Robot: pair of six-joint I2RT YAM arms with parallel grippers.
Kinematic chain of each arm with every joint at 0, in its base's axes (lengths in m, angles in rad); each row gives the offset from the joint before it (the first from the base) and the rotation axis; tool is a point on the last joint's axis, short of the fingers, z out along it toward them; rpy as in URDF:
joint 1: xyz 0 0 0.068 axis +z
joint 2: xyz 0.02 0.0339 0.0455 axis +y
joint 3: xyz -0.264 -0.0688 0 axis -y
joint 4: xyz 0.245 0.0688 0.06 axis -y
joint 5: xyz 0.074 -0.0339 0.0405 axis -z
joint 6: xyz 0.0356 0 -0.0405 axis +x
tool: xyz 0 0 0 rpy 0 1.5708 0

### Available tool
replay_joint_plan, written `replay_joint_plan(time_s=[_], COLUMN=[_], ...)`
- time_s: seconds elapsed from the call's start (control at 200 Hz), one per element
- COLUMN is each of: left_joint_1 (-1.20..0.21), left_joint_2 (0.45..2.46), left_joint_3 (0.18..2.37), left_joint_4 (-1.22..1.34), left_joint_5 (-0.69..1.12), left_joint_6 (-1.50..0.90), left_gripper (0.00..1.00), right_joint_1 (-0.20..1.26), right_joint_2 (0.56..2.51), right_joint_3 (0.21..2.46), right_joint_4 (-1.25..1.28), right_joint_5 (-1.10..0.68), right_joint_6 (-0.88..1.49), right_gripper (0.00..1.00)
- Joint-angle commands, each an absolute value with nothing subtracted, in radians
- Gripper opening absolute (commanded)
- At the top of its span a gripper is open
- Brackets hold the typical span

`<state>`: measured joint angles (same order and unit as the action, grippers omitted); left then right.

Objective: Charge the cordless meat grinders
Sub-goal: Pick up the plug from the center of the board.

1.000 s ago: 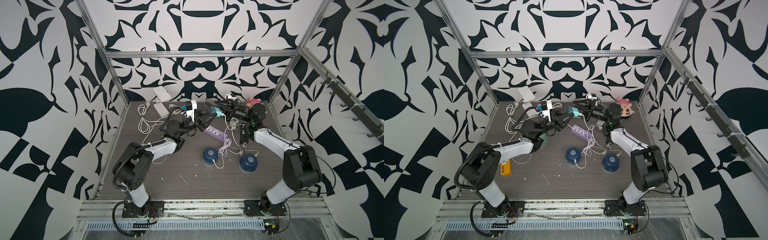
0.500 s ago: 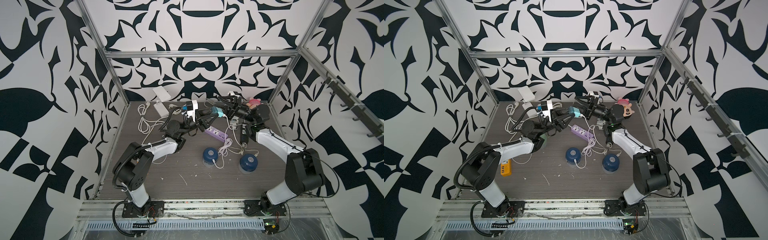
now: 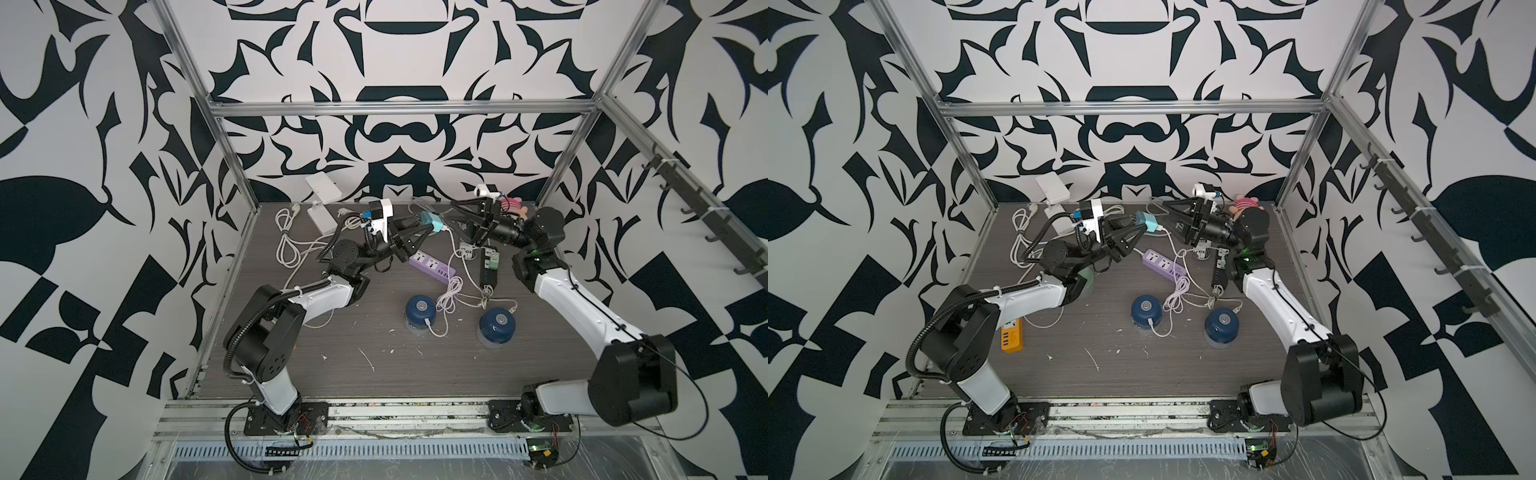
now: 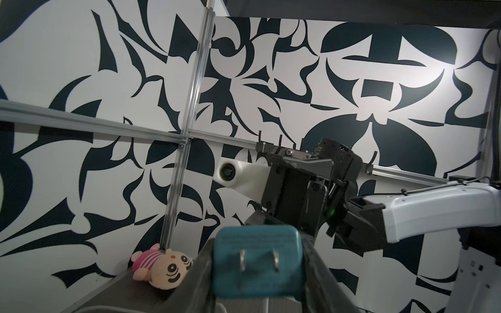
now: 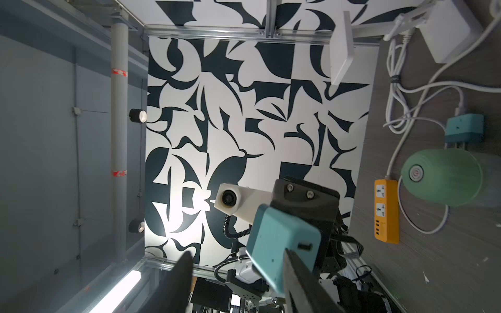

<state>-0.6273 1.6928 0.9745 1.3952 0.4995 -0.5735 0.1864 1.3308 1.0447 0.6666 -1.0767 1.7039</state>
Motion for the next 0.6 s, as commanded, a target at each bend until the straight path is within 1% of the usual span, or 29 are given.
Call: replay_joint_plan(time_s=[0.0, 0.07, 0.095, 0.125, 0.23, 0.375, 0.44, 0.595], left_joint_1=[-0.61, -0.591, -0.584, -0.578, -0.568, -0.565, -0.565, -0.565], left_joint_2=[1.618, 1.585, 1.572, 1.554, 1.478, 1.364, 1.33, 1.288], left_joint_3=[0.938, 0.913, 0.902, 0.892, 0.869, 0.857, 0.872, 0.947], left_joint_4=[1.391, 1.332, 1.309, 1.268, 1.038, 0.701, 0.586, 0.293], left_joint_5=[0.441, 0.432, 0.43, 0.423, 0.403, 0.347, 0.358, 0.406], left_joint_6=[-0.617, -0.682, -0.704, -0.736, -0.823, -0.937, -0.994, -1.123], left_gripper=[0.0, 0.0, 0.0, 0.0, 0.0, 0.0, 0.0, 0.0], right_joint_1=[0.186, 0.187, 0.187, 0.187, 0.187, 0.198, 0.224, 0.362], right_joint_2=[1.231, 1.202, 1.194, 1.182, 1.12, 1.037, 1.005, 0.926], right_joint_3=[1.203, 1.338, 1.367, 1.377, 1.322, 1.197, 1.144, 1.013], right_joint_4=[0.012, -0.393, -0.473, -0.506, -0.472, -0.348, -0.289, -0.143], right_joint_5=[-1.065, -0.932, -0.893, -0.868, -0.826, -0.775, -0.743, -0.607], right_joint_6=[1.123, 0.782, 0.694, 0.636, 0.538, 0.441, 0.379, 0.178], right_gripper=[0.56, 0.56, 0.55, 0.55, 0.5, 0.48, 0.48, 0.56])
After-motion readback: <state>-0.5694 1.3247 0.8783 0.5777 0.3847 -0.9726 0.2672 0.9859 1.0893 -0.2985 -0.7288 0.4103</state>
